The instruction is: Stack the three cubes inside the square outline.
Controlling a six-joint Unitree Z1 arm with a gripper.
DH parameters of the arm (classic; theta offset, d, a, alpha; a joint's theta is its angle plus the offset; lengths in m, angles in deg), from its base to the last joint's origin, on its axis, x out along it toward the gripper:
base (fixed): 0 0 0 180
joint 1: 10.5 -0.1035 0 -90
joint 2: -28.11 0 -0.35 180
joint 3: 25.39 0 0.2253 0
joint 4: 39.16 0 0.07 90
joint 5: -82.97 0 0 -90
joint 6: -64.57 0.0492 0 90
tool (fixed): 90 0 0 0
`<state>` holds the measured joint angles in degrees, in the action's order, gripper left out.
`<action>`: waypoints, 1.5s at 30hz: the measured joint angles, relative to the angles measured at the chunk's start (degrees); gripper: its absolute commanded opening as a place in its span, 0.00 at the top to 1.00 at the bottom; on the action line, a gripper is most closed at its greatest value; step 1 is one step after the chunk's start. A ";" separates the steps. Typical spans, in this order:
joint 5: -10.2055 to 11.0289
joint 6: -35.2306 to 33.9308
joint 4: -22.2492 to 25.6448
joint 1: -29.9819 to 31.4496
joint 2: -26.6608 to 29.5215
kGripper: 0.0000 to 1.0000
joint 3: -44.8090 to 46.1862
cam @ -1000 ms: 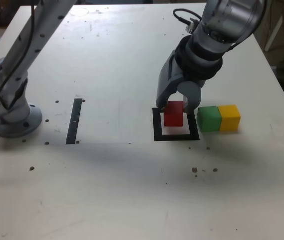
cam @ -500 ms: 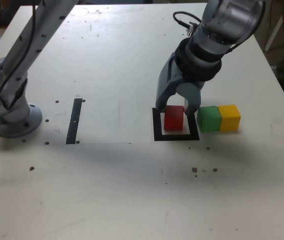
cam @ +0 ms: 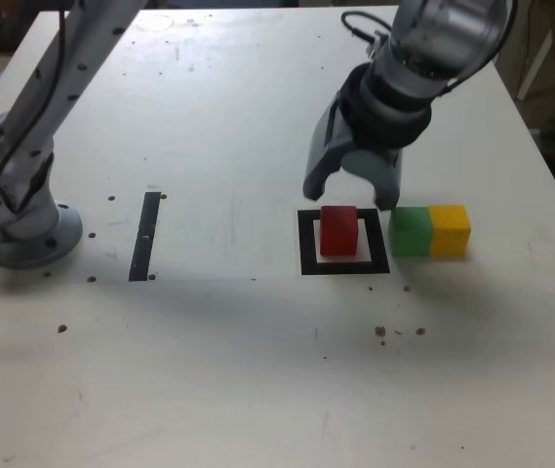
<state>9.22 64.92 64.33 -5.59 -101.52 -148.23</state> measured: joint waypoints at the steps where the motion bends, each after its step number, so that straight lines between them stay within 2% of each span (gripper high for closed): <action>1: 1.14 1.23 0.21 -0.04 0.66 0.01 -0.60; 6: 6.56 7.66 1.93 -0.42 3.49 0.01 -3.22; 8: 7.80 11.19 2.09 -0.66 3.93 0.01 -4.17; 12: 8.79 18.96 1.50 -0.84 3.91 0.01 -7.07; 16: 8.70 26.92 0.70 -0.90 2.79 0.01 -11.50; 24: 5.95 42.47 -0.48 -1.36 -0.43 0.01 -19.77; 29: 5.02 52.44 -0.59 -1.55 -2.52 0.01 -22.32; 38: 4.88 69.66 -2.17 -1.24 -5.45 0.01 -23.53; 45: 4.88 70.96 -3.59 0.22 -6.53 0.01 -23.44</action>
<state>14.11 135.88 60.73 -5.37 -108.05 -171.67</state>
